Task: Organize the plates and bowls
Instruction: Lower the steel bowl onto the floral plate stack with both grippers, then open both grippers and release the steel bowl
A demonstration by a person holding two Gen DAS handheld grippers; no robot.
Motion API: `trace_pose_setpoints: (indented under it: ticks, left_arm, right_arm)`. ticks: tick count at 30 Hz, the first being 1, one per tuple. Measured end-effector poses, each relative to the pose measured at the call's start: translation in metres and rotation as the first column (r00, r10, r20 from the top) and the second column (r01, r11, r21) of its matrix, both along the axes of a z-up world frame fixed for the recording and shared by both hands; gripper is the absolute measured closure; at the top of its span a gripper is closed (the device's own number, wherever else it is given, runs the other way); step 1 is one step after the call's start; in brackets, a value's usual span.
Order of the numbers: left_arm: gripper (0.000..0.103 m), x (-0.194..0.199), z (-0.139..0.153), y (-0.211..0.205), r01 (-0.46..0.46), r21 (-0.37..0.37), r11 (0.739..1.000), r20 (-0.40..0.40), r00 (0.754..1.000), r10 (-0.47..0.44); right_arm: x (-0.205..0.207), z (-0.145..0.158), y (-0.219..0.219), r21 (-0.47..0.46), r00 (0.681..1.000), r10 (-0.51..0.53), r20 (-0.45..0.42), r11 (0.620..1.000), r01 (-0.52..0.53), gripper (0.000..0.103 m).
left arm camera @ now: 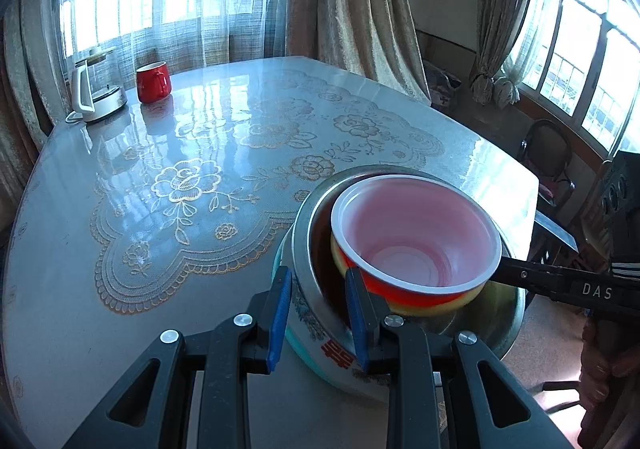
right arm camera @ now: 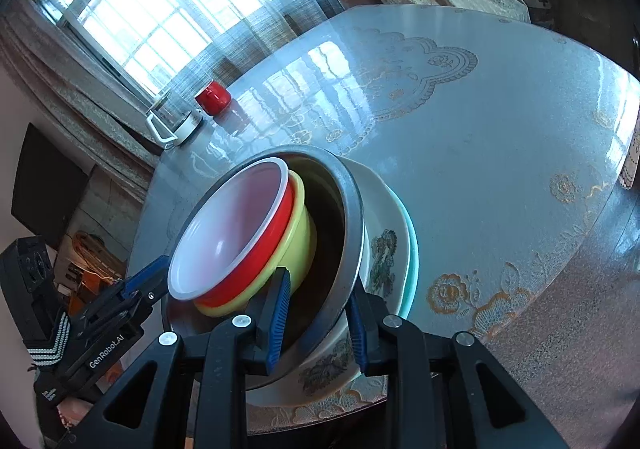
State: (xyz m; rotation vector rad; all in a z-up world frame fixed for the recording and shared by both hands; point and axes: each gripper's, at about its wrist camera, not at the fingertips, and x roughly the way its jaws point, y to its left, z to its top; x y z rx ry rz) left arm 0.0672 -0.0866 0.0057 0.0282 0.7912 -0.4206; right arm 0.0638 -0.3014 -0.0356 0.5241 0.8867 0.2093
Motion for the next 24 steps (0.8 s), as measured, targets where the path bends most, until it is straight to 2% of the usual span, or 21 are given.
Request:
trace_pose_setpoints:
  ticks: [2,3,12,17,24]
  left_arm:
    - [0.076,-0.003,0.001,0.001,-0.004,-0.005,1.0,0.003,1.0,0.004]
    - [0.076,-0.004,0.001,0.001,-0.004,-0.002,1.0,0.005,1.0,0.004]
    - [0.076,-0.011,0.0,0.004,-0.016,0.009,1.0,0.02,1.0,0.015]
    - [0.076,-0.02,0.003,0.009,-0.016,-0.011,1.0,0.027,0.999,0.016]
    - [0.078,-0.022,0.002,0.003,-0.003,0.01,1.0,0.036,0.999,0.002]
  right_arm:
    - [-0.001,-0.001,0.002,0.0,1.0,0.001,-0.003,1.0,-0.001,0.08]
    - [-0.001,-0.002,0.003,-0.011,1.0,-0.002,-0.001,1.0,0.002,0.085]
    - [-0.008,-0.005,0.001,-0.002,1.0,-0.024,0.01,1.0,0.024,0.084]
    - [-0.021,0.0,0.004,-0.015,1.0,-0.001,0.011,1.0,0.001,0.079]
    - [-0.018,-0.004,0.004,0.0,0.999,-0.001,0.034,1.0,0.001,0.081]
